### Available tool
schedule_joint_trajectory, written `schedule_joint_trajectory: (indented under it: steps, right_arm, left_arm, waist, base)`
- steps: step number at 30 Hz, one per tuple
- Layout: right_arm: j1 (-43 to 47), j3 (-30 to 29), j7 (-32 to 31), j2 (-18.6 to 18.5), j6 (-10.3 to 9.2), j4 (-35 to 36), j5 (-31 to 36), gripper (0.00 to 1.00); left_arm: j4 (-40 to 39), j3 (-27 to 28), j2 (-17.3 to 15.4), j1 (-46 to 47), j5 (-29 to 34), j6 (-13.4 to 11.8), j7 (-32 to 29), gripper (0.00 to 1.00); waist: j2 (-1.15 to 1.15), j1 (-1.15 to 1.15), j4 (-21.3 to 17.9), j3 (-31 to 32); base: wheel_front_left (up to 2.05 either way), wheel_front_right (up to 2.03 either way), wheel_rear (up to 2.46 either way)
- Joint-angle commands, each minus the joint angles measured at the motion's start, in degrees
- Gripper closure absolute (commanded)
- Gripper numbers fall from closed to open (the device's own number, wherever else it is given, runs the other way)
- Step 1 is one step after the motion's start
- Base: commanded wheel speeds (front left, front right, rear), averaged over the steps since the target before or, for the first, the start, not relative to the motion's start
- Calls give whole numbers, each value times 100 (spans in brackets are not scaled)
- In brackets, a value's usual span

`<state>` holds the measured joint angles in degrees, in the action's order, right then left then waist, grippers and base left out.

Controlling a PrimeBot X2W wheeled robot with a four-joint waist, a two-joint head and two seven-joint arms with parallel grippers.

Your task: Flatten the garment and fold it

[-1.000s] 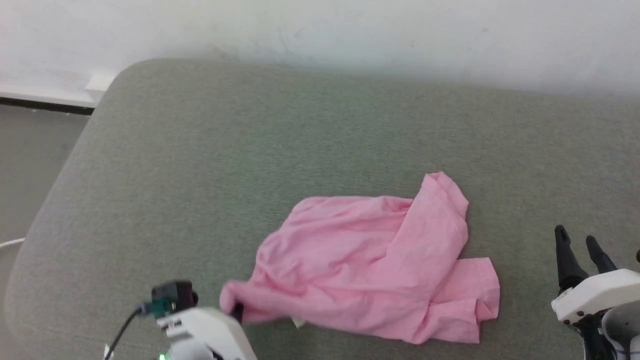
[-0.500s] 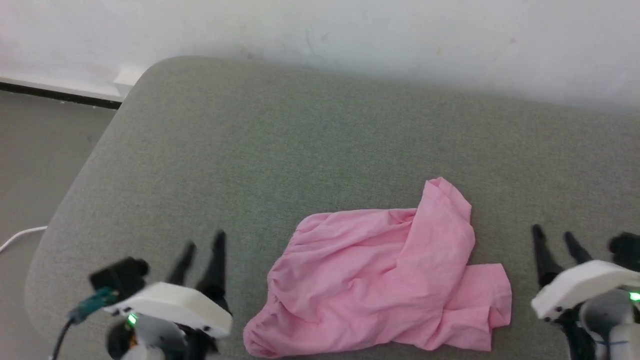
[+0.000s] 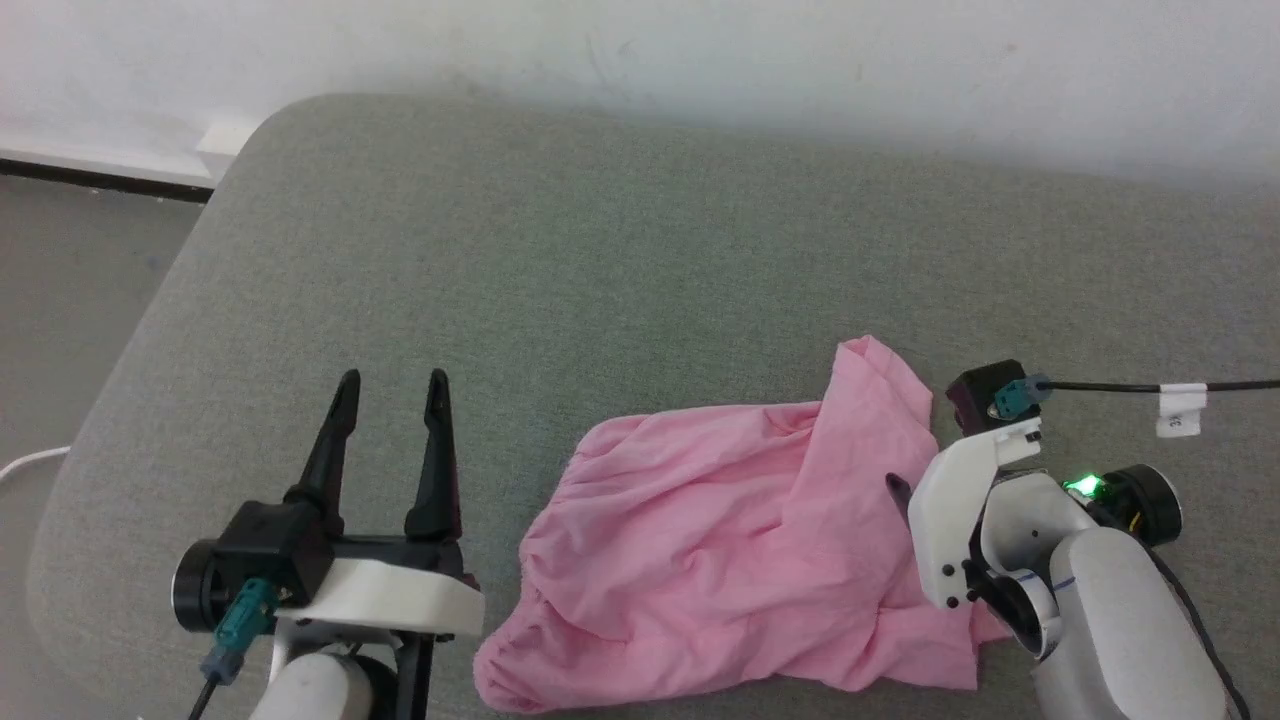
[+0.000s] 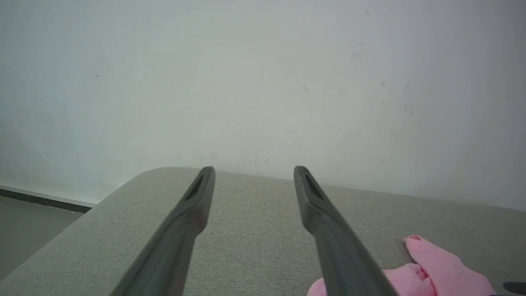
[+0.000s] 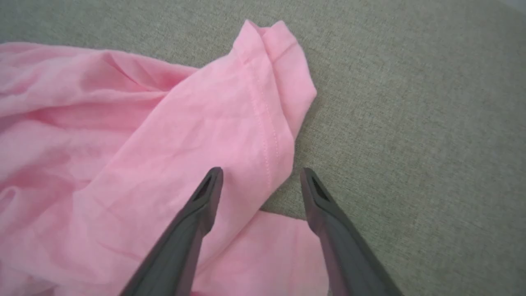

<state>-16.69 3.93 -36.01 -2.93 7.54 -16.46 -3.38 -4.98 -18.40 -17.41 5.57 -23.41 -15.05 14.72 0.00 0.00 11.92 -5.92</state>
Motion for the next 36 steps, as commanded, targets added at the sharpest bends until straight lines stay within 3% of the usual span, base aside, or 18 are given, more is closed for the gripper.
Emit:
schedule_joint_trajectory:
  steps: [1, 5, 6, 7, 8, 14, 19, 24, 28, 31, 32, 33, 36]
  right_arm:
    - [-66, 13, -28, -6, -5, -59, 61, 0]
    - [-212, 77, -135, -6, -5, -426, 130, 0]
    - [-250, 72, -117, -4, -5, -480, 96, 5]
    - [-290, 85, -65, -3, -5, -512, 45, 57]
    - [-327, 93, 13, -2, -5, -527, -13, 100]
    - [-313, -122, 441, 2, -5, -218, -457, 100]
    - [116, -1129, 700, 3, -5, 628, -697, 100]
    - [1141, -2115, 424, 4, -5, 1279, -974, 100]
    - [2047, -2100, 18, 4, -5, 1406, -1448, 100]
    - [2320, -2054, 79, 4, -5, 1368, -1678, 100]
    - [2342, -2028, 170, 4, -5, 1333, -1715, 61]
    - [2348, -1965, 258, 4, -5, 1309, -1757, 0]
    - [2222, -1987, 737, 4, -5, 1311, -1934, 0]
  left_arm:
    - [37, 39, 35, -73, 51, 46, 26, 0]
    - [180, 242, 316, -122, 260, 268, 27, 0]
    - [225, 293, 369, -149, 297, 315, 27, 0]
    - [266, 342, 418, -168, 330, 362, 27, 0]
    - [292, 394, 466, -180, 370, 409, 27, 0]
    - [363, 720, 743, -271, 604, 613, 28, 0]
    - [485, 888, 962, -336, 666, 825, 28, 0]
    - [688, 950, 1137, -321, 659, 1035, 28, 0]
    - [843, 1043, 1212, -334, 657, 1120, 28, 0]
    - [954, 1094, 1240, -330, 674, 1185, 28, 0]
    - [981, 1104, 1249, -326, 683, 1206, 28, 0]
    - [1010, 1111, 1259, -322, 687, 1226, 28, 0]
    - [1095, 1140, 1288, -291, 677, 1269, 28, 0]
  waist:
    - [0, 0, 68, -75]
    - [0, 0, 104, -148]
    - [0, 0, 96, -159]
    - [0, 0, 85, -166]
    - [0, 0, 73, -164]
    - [0, 0, -88, -51]
    - [0, 0, -239, 57]
    - [0, 0, -289, 70]
    - [0, 0, -386, 14]
    - [0, 0, -467, -16]
    - [0, 0, -481, -15]
    - [0, 0, -495, -18]
    - [0, 0, -544, -12]
  base:
    - [0, 0, 0]
    - [0, 0, 0]
    - [0, 0, 0]
    - [0, 0, 0]
    - [0, 0, 0]
    - [0, 0, 0]
    - [0, 0, 0]
    - [0, 0, 0]
    - [0, 0, 0]
    - [0, 0, 0]
    - [0, 0, 0]
    - [0, 0, 0]
    - [0, 0, 0]
